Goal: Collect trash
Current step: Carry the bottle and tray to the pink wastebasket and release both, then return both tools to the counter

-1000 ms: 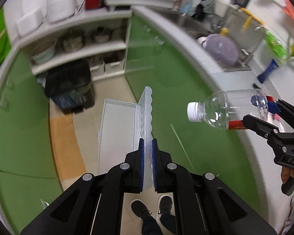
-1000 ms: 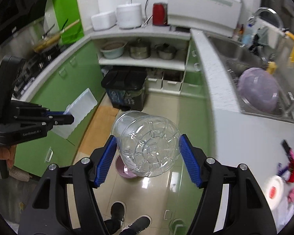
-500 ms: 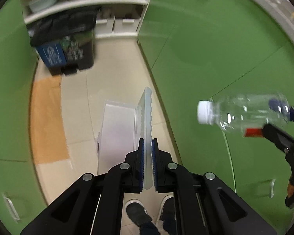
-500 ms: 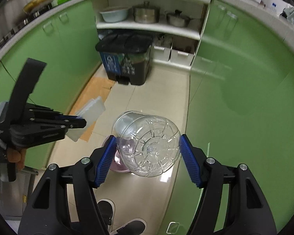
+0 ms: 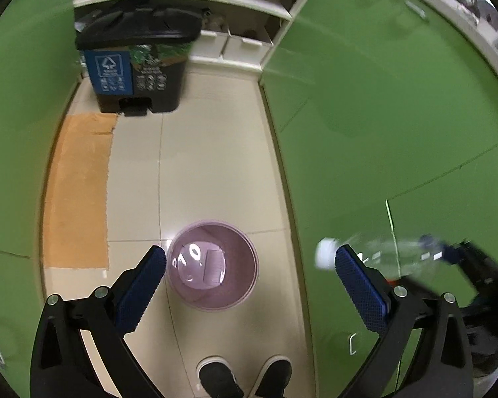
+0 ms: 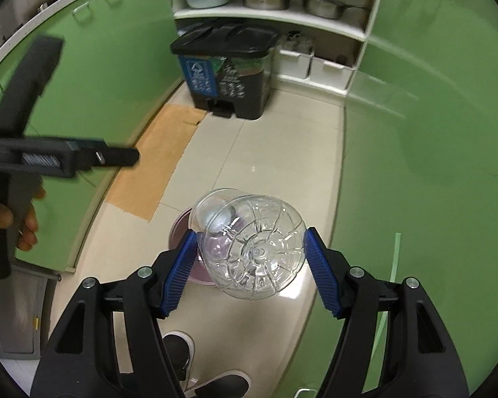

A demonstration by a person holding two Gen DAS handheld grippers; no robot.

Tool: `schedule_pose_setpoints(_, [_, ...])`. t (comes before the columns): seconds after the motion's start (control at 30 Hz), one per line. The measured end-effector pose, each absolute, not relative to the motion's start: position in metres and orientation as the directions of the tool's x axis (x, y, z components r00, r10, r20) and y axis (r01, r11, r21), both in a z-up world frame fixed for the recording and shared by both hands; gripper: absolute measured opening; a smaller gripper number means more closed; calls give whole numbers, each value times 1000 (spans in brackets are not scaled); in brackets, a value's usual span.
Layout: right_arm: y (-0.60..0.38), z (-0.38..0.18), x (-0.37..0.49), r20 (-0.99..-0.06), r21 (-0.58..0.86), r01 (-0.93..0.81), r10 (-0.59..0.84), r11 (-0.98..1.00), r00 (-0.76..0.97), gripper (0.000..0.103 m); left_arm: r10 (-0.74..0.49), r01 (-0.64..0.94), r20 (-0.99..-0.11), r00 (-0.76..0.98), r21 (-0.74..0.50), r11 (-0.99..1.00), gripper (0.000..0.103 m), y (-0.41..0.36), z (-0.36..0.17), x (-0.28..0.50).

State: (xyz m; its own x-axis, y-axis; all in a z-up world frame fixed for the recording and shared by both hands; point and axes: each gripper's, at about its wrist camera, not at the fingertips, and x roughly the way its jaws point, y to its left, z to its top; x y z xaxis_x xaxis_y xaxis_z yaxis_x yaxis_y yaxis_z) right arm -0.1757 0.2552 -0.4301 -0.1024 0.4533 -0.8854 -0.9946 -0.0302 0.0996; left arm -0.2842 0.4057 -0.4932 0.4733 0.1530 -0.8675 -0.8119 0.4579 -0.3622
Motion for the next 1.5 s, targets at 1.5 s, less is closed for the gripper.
schedule_pose_setpoints(1.5, [75,-46,-61,-801,153,-944,596,293,54,100,297,-677,-809,508,-162,718,98,257,-88,-240])
